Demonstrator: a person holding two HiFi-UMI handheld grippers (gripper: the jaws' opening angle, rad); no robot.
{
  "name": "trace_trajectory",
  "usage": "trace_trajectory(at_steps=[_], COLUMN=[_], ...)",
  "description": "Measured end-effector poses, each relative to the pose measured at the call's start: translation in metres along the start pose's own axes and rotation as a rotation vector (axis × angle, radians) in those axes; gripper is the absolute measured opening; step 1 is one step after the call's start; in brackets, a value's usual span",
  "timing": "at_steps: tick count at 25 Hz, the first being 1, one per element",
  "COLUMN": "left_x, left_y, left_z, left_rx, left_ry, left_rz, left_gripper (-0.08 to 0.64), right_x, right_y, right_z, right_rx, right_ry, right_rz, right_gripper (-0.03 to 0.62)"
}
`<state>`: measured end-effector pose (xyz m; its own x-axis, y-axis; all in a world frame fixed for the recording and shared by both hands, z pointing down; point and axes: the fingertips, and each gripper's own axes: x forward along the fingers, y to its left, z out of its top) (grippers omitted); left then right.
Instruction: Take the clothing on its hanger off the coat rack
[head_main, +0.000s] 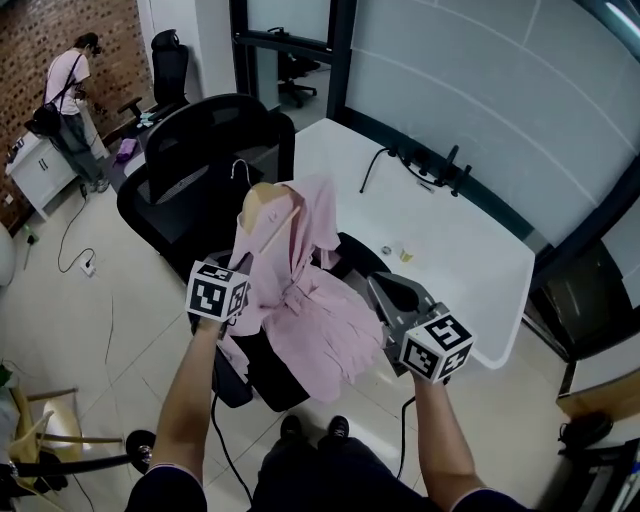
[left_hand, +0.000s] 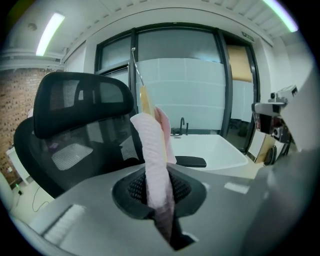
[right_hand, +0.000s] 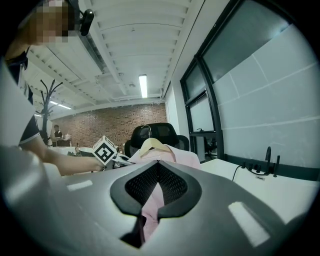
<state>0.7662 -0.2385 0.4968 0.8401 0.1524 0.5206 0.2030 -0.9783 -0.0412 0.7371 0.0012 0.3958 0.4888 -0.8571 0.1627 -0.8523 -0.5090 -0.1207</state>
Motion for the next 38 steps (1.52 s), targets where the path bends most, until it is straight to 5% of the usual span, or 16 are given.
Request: trace_trajectory(at_steps=[15, 38], left_x=[0.073, 0.177], left_y=[-0.044, -0.090], left_z=[-0.143, -0.291], left_rx=[-0.243, -0.451], left_ry=[0.124, 0.228], left_rz=[0.073, 0.089], left_gripper=[0.028, 0.036], right_x=[-0.004, -0.004], right_y=[-0.021, -0.039], right_z=[-0.054, -0.167], right_rx=[0.079, 0.154], right_ry=[0.082, 0.274], right_rz=[-0.001, 0.034], right_gripper=[0.002, 0.002])
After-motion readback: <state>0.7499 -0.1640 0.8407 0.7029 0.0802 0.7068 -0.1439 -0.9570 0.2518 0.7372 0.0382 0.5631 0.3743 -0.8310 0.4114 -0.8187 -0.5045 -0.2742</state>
